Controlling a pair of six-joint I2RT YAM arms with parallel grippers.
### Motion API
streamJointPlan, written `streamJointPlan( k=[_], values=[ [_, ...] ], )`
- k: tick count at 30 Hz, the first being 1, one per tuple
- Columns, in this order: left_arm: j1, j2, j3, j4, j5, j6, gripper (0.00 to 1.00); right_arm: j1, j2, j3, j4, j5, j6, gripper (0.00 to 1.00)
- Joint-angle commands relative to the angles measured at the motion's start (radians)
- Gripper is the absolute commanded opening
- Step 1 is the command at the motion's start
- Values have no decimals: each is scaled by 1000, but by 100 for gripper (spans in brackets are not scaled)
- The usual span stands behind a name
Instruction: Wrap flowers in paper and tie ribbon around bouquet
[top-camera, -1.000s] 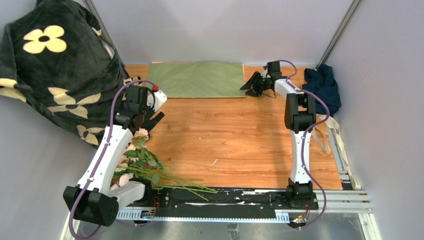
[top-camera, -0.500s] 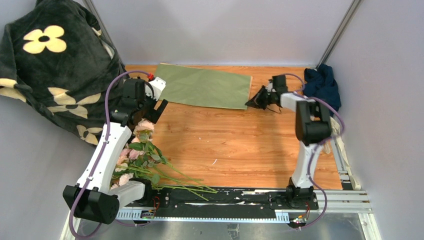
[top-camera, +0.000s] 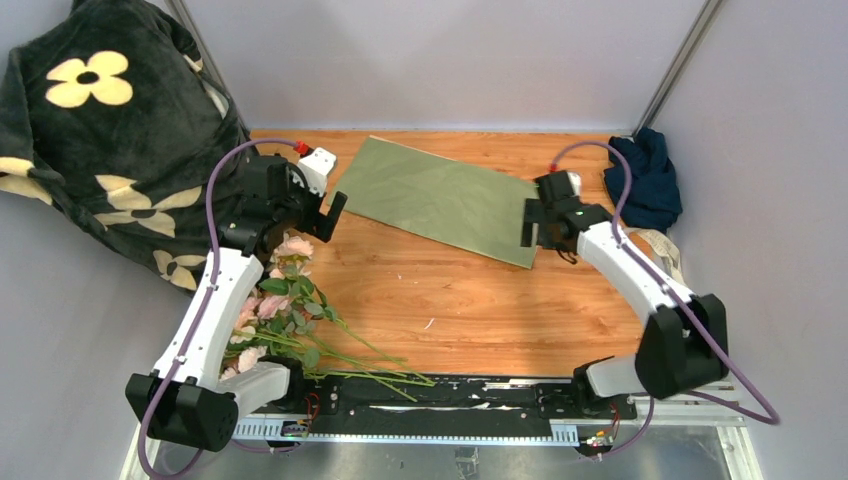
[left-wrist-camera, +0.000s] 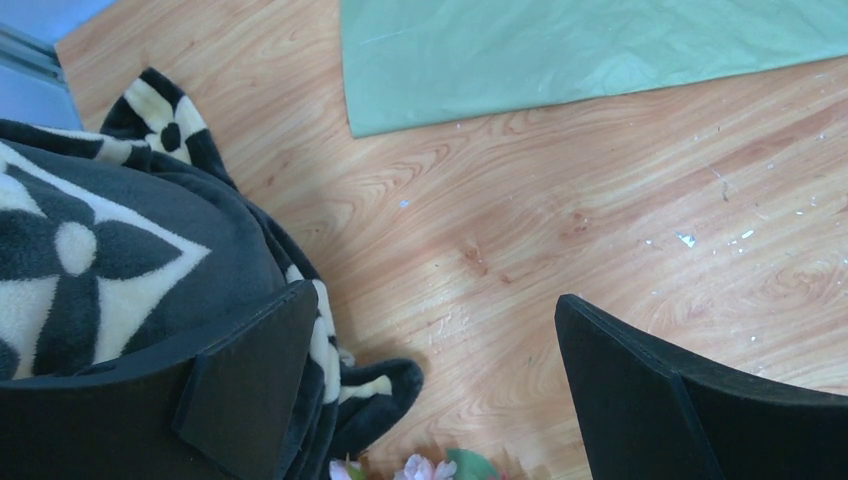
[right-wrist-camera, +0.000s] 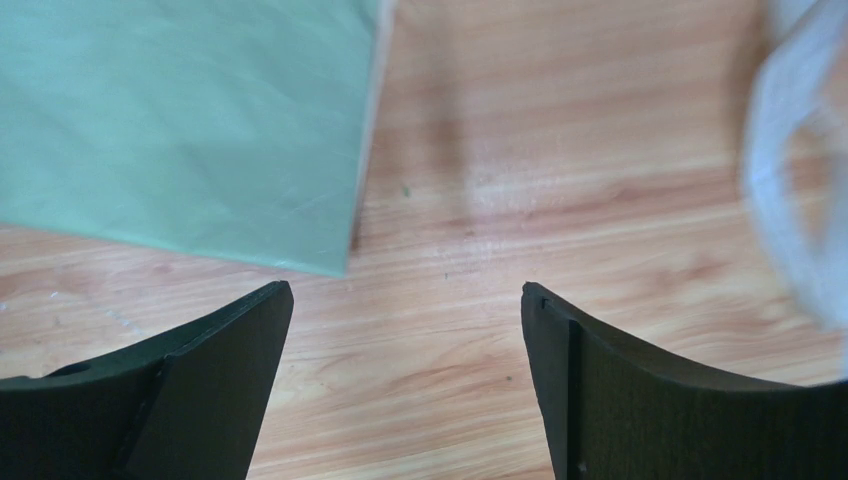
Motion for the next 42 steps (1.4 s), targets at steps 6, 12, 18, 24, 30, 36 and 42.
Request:
streamJointPlan(
  k=[6,12,18,24,30,36,42],
  values=[
    [4,-16,-34,26,-18,-7,100,691,-146,-14,442,-674,-349,90],
    [3,-19,-47,19,-35,-6,100,964,157,141,724,-706,-303,95],
    [4,-32,-57,20,-32,-11,100,1032,379,214,699,-432,-298,92],
    [4,-47,-44,13,-28,-16,100,1031,522,280,688,-392,-281,63],
    [41,-29,-7,3,-159,11,100,1015,388,191,558,-330,-293,0],
    [124,-9,48,24,-132,27,100,964,120,2,328,-79,-223,0],
    [125,-23,8,19,101,20,100,845,-87,3,108,131,-143,0]
  ],
)
